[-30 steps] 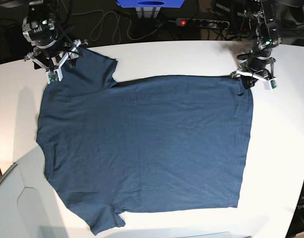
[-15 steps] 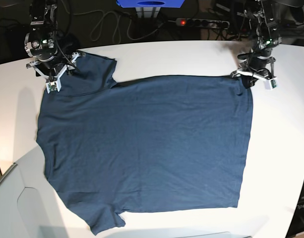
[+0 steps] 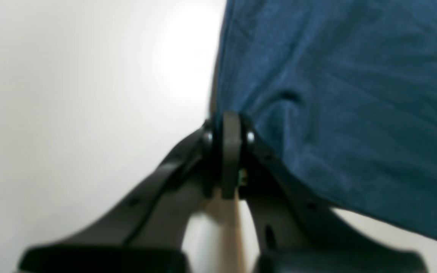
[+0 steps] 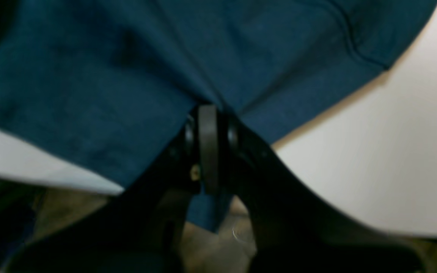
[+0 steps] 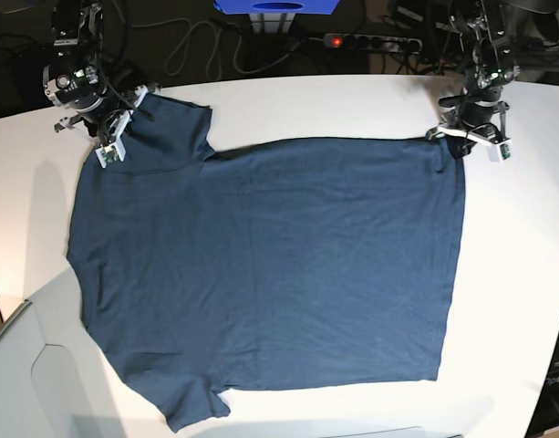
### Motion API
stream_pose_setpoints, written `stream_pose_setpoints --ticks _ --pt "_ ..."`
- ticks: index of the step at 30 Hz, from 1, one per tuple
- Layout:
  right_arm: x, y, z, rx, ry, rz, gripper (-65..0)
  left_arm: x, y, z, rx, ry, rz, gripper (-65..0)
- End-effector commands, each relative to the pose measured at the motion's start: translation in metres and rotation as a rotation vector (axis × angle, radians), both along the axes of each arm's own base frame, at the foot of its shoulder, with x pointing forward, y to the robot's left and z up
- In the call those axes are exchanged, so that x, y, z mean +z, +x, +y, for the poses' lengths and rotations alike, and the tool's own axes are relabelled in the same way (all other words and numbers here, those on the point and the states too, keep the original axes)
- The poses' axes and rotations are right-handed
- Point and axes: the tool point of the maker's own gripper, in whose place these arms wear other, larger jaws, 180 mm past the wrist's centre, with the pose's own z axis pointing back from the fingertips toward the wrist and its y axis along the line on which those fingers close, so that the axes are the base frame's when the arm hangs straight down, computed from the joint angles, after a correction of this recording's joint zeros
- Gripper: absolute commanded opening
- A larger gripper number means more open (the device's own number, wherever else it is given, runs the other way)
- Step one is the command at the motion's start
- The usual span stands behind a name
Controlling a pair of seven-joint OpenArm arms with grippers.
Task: Fold the T-shirt properly
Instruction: 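Close both grippers on the shoulder corners of the blue shirt, then lift the shoulder edge and fold it over toward the hem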
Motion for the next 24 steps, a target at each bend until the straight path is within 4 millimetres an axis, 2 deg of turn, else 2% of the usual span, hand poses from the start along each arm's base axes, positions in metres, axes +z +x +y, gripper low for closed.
stream_pose_setpoints --ticks 1,5,9,14,17,21,24 --pt "0.014 0.002 -0.007 0.025 -0.030 -0.033 -64.8 0.005 -0.005 0.001 -0.014 0.017 0.011 -65.0" --pt "0.052 0.016 -0.011 0.030 -0.067 -0.143 -64.8 0.034 0.002 -0.009 -0.055 0.044 -0.053 -65.0" --pt "0.078 0.016 -0.022 0.011 -0.110 -0.204 -64.8 0.058 0.005 -0.019 -0.094 0.066 -0.104 -65.0" --pt "0.081 0.006 -0.035 0.011 -0.140 -0.192 -64.8 0.087 0.002 -0.008 -0.079 0.120 -0.155 -65.0" --pt "0.083 0.006 -0.039 0.019 -0.149 -0.196 -64.8 0.092 -0.002 -0.001 -0.065 0.137 -0.158 -65.0" --pt "0.089 0.020 -0.038 0.023 -0.151 -0.231 -64.8 0.095 0.000 0.003 -0.059 0.146 -0.166 -65.0" --pt "0.097 0.038 -0.031 0.042 -0.141 -0.276 -64.8 0.102 0.014 0.001 -0.062 0.146 -0.205 -65.0"
